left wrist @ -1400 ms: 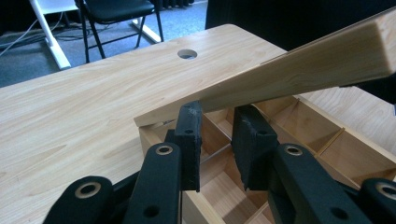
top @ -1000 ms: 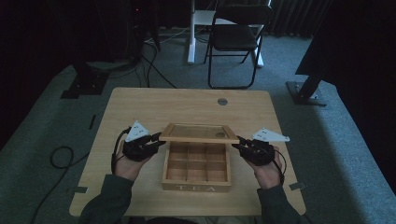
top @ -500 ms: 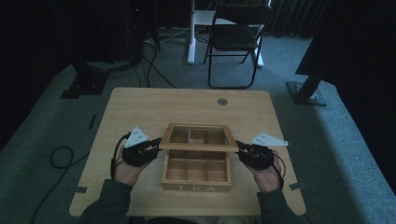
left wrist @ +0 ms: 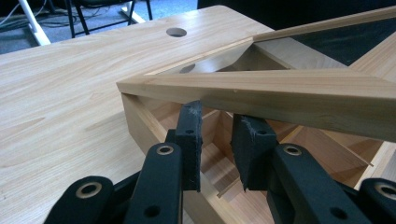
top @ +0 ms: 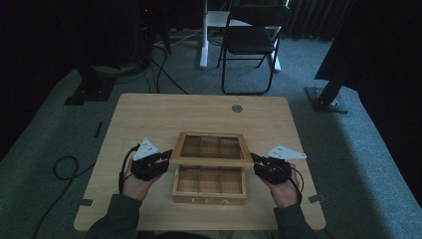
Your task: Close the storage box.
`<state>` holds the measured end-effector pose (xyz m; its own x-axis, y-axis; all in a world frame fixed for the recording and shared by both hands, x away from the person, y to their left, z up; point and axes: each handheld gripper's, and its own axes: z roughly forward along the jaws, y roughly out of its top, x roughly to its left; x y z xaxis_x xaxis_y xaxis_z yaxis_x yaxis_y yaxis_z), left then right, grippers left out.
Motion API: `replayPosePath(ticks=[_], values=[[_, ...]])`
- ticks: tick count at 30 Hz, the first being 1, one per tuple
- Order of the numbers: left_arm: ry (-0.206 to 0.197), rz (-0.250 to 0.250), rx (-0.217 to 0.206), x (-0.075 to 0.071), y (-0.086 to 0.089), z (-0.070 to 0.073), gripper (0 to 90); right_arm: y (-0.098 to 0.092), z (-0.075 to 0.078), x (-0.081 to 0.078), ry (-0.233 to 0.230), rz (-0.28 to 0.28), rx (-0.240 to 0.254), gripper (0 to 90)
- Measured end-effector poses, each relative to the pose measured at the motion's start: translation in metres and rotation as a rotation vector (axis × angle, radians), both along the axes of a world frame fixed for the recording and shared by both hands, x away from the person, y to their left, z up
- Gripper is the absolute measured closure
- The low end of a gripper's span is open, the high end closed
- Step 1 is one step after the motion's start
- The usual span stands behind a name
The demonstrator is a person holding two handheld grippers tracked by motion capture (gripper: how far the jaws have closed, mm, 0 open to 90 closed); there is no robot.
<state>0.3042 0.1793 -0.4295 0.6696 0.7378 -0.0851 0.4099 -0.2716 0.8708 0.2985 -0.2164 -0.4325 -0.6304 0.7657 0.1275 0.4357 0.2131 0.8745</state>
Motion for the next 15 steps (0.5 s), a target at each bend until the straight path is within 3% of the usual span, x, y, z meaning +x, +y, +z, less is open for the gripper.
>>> replayPosePath(ticks=[15], values=[[0.029,-0.018,-0.028,-0.0029,0.0032,-0.0102,72.8,-0.0008,-0.0082,-0.0052,0.006,0.012,-0.002,73.5]])
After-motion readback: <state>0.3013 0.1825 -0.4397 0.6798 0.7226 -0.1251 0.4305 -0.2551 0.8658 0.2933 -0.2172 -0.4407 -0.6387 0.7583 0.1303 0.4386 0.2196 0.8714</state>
